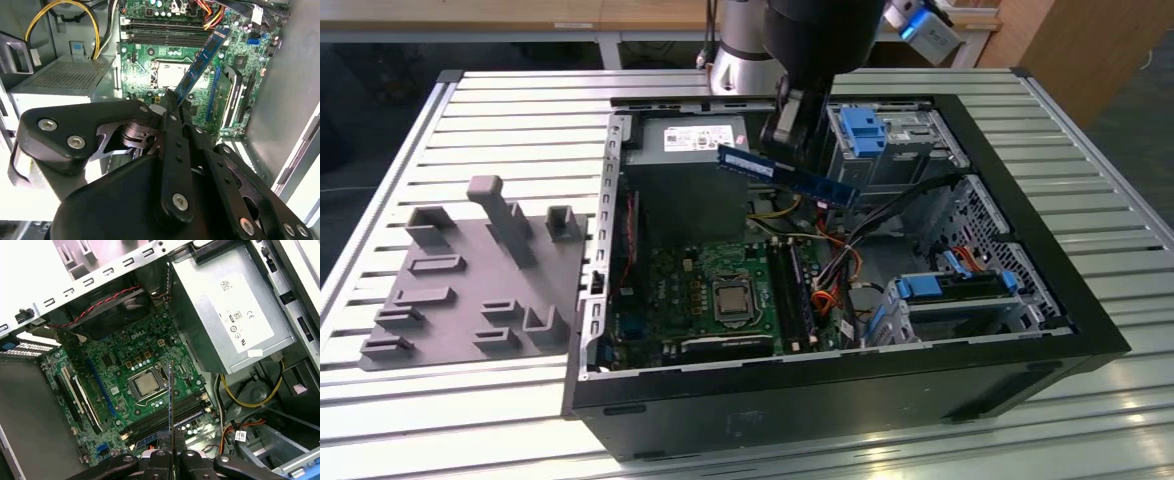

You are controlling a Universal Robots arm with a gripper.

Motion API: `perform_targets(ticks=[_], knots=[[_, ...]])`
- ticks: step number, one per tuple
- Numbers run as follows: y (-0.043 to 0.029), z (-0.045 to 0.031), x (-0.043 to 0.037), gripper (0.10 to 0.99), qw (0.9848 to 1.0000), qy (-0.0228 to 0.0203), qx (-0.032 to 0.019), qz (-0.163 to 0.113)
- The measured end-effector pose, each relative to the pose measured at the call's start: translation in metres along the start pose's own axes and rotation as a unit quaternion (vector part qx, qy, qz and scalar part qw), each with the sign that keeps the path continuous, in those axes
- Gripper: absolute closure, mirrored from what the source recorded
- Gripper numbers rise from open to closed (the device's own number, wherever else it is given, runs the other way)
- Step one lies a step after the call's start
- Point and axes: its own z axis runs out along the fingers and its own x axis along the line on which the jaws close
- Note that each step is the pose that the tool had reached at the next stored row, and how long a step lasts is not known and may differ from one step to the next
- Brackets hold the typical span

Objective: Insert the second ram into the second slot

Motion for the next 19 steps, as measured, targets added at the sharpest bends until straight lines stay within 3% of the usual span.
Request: perform_targets(ticks=[10, 19], knots=[[0.0000, 0.0000, 0.0000, 0.949, 0.9992, -0.0013, -0.0006, 0.040], [0.0000, 0.0000, 0.0000, 0.949, 0.9972, -0.0022, -0.0010, 0.075]])
